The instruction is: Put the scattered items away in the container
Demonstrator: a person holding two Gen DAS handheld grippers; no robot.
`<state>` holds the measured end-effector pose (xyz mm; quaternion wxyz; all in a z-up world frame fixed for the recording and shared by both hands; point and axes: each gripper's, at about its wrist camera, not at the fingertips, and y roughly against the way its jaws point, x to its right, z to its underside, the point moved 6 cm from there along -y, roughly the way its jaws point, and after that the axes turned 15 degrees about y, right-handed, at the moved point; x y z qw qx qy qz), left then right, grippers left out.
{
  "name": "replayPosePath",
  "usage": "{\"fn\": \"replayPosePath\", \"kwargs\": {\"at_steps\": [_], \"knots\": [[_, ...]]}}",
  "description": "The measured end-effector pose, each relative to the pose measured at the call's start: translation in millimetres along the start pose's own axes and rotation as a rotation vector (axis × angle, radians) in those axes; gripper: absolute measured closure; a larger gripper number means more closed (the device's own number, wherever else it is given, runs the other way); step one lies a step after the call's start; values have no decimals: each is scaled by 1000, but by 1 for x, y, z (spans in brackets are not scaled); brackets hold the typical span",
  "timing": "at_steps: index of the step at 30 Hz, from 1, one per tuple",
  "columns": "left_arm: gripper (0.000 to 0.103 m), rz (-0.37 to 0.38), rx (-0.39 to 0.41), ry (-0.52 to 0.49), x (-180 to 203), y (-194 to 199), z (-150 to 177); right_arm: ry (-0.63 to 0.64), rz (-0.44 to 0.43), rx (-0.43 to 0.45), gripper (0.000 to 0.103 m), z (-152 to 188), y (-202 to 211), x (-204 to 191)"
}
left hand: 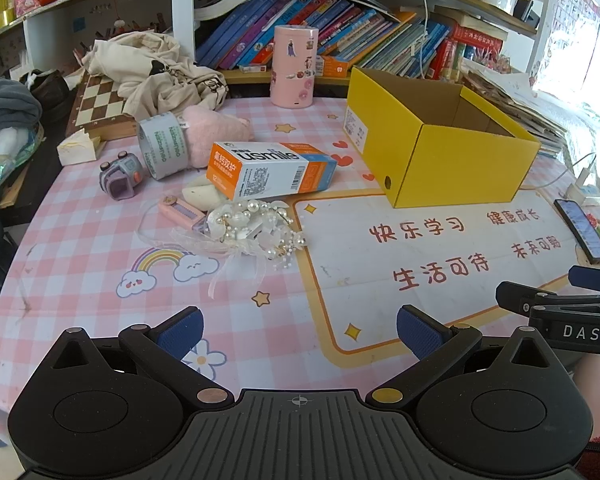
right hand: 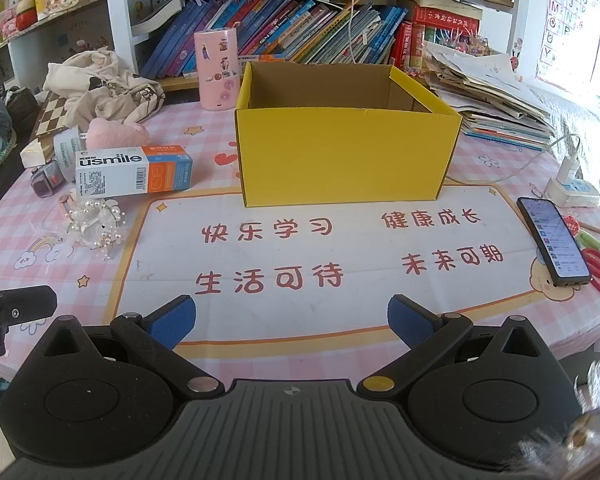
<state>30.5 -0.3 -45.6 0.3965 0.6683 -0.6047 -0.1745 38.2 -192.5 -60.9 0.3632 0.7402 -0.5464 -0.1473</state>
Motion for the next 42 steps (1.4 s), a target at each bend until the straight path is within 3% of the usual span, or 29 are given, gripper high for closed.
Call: {"fn": "replayPosePath", "kwargs": {"at_steps": [28,42], "knots": [[0,93,19,11,2,13,1,63,-48,52,0,-9,11,-17],[0,13,53,77,-18,16,-8,161,-162,102,0,-38,-3,-43]]}}
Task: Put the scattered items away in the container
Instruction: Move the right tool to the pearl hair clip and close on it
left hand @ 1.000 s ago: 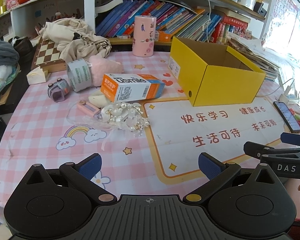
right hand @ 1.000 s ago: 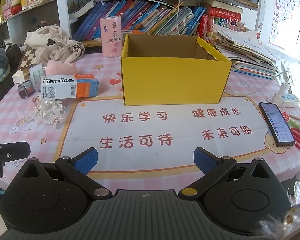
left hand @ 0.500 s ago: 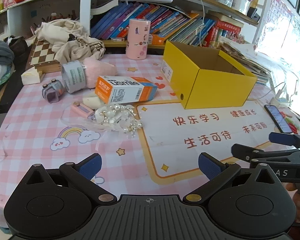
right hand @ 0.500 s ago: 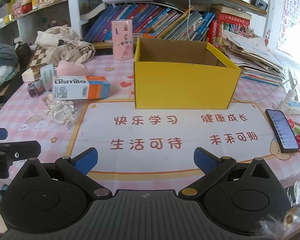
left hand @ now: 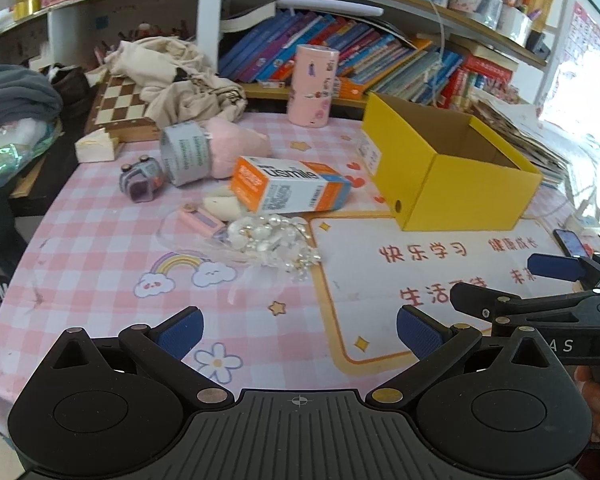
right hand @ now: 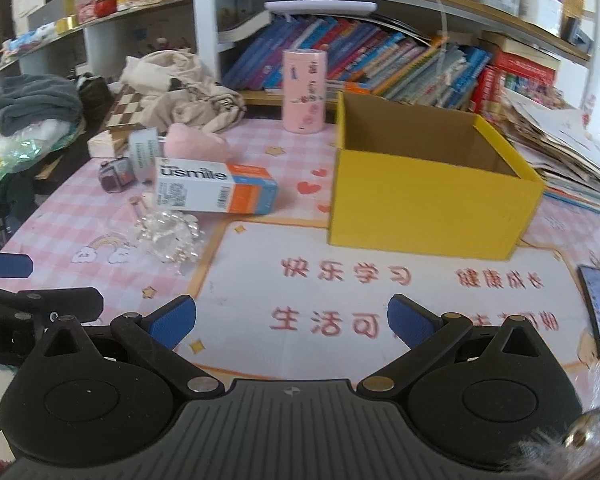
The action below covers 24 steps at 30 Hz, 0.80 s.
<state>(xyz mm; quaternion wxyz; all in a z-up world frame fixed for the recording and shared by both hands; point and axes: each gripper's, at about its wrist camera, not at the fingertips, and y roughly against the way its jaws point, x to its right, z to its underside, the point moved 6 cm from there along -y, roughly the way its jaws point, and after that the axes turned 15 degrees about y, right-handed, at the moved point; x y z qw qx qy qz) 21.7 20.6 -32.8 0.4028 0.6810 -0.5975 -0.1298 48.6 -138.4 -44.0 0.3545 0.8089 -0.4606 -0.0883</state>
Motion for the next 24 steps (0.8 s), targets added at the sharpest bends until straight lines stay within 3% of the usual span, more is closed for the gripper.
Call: {"fn": "replayPosePath", "kwargs": {"at_steps": [10,15,20,24], "knots": [[0,-106,72,99,-14,-1,-18,104,-99,41,0,-36,-29,-3],[0,-168,99,182,-20,-5,-27,207,-188,82,0,-56,-43,-8],[0,-220,116,233,-21,-8,-29,266,-289,70,3,-67,-63,-11],[0,-262,122,271,-22,-8,-26,321,-393,35,18,-70,-80,-21]]}}
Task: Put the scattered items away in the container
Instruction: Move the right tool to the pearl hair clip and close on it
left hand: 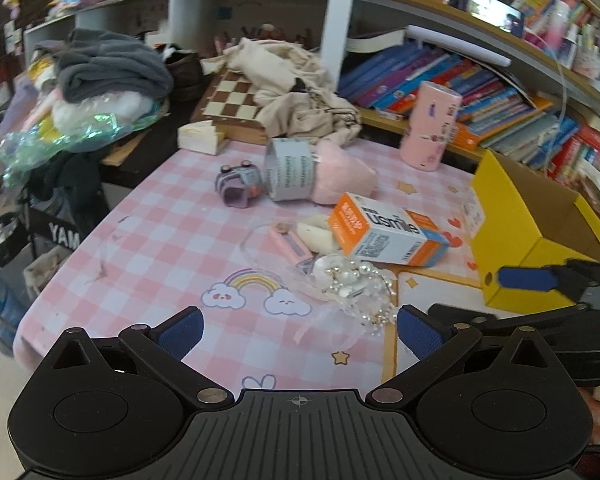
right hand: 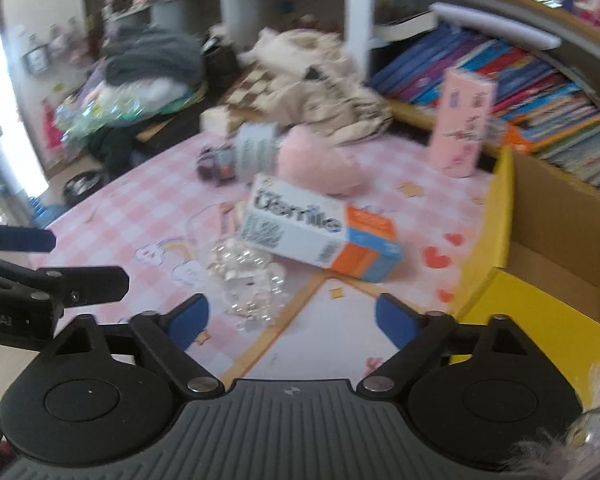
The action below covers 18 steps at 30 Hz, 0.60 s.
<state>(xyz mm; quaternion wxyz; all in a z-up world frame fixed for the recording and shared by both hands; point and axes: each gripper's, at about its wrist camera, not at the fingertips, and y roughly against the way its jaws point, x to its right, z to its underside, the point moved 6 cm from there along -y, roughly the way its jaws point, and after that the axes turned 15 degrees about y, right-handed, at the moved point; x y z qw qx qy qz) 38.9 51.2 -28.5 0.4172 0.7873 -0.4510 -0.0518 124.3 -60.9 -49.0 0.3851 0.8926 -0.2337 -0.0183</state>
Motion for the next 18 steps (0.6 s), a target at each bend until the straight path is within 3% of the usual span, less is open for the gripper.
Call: {"fn": "replayPosePath", "kwargs": {"at_steps": [8,15,18], "knots": [[0,-117,-15,74,-15,2,11,40,-148,-97,21,6,-45,-11],[0,-191,-34,94,-23,5,22,53,-173,-110,21,7,-71,-15],[0,-216,-41,115,-28,4,22,90,-167,-102,27,5,-79,-18]]}}
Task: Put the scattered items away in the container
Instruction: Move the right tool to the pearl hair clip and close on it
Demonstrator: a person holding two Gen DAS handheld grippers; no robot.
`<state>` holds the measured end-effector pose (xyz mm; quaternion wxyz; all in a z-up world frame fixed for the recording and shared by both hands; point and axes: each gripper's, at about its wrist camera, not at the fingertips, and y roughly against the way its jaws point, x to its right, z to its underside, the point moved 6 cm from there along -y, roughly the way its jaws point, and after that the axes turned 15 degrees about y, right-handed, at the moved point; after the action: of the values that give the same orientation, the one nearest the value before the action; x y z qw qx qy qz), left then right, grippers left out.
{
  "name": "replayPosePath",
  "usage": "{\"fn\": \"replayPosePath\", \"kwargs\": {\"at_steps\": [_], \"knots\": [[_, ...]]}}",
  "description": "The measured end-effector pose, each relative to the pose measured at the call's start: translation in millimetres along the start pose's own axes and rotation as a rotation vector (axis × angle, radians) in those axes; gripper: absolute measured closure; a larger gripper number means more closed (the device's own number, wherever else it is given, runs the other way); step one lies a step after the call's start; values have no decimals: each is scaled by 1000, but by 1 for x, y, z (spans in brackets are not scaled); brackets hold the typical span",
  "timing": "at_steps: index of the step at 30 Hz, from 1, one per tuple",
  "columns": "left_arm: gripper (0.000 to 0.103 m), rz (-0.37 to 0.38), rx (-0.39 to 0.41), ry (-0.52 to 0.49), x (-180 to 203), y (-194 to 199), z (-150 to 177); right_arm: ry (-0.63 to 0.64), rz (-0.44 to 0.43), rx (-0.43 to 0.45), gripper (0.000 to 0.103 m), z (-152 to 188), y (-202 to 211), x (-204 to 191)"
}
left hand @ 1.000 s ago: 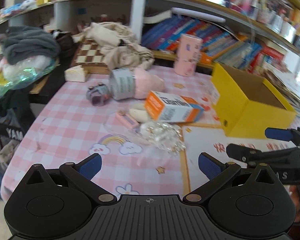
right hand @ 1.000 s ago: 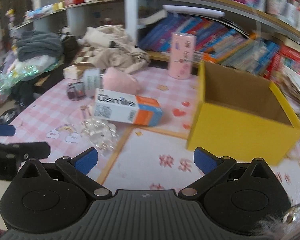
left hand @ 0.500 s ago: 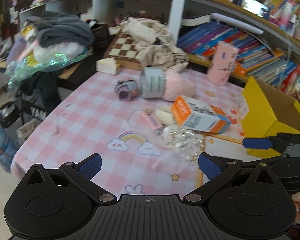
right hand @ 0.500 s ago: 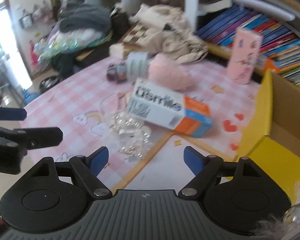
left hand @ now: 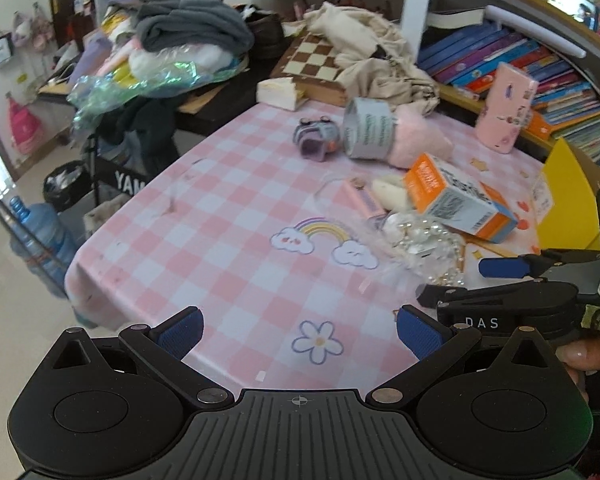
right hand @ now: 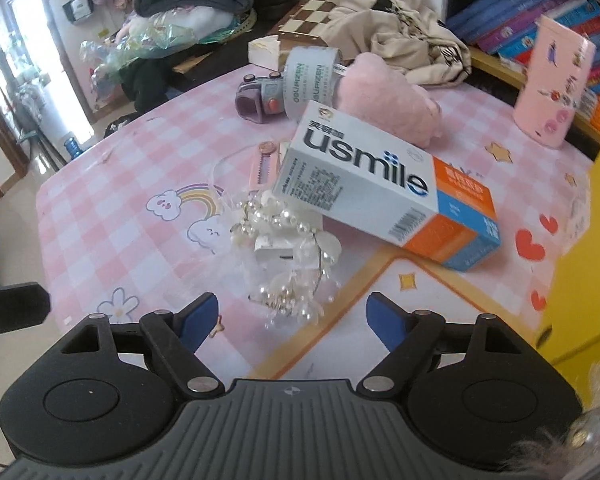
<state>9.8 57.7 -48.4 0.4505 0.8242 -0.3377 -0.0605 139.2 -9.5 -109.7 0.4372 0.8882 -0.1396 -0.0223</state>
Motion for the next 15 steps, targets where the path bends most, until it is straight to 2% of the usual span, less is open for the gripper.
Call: {"fn": "replayPosePath", "kwargs": {"at_steps": [8,9,10,12,15], "knots": [[0,-19,-14,-17,3,-7,-4,89,11,5,35,-6,-16,-2],[0,-17,-15,-20,3,-8,-5,98,19,6,40,-7,-18,-1],[0,-15,-16,-25,4,-8,-5,105,22,6,49,-7,-19,-1],[0,-11,-18,-34,6,-10,-6,102,7,0,57,-6,-21,0],[0,0,-22,-44,7,-12,-8,96,-1,10,59,-6,-17,1]]}}
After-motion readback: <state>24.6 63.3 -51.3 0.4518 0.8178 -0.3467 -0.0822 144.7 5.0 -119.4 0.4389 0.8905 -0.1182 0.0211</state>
